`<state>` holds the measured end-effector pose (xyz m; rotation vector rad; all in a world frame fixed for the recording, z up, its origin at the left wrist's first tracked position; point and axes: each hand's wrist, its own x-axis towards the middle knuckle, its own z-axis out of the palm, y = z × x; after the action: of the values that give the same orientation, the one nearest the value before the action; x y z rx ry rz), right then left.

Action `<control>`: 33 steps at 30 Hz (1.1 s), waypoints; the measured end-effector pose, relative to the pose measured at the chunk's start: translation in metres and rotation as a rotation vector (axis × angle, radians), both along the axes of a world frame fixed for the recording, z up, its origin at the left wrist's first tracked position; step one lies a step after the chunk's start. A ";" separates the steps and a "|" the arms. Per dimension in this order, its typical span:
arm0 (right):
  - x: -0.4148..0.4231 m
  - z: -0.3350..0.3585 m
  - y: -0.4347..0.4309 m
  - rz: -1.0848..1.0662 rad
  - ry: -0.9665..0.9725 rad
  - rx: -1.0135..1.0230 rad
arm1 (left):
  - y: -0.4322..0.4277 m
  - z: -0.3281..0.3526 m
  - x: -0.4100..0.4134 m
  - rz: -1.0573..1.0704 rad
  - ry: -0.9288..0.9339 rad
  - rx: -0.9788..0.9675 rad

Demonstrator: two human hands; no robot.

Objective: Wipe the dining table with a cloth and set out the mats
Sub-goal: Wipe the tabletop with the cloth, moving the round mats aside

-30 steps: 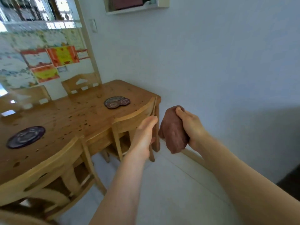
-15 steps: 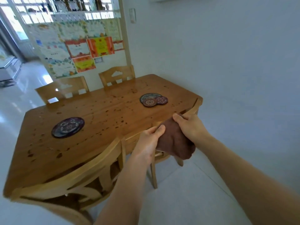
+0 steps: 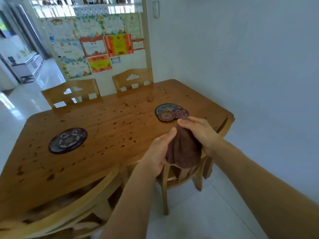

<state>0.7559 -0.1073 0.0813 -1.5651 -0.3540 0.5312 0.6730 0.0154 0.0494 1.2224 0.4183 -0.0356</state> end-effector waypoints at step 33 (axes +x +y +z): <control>0.396 -0.095 0.021 -0.188 0.258 -0.115 | 0.041 -0.064 0.359 0.239 0.200 -0.029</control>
<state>1.1524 -0.0867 -0.0135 -1.5974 0.0205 0.6060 1.0315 0.0568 -0.0149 1.1375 0.7339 0.0407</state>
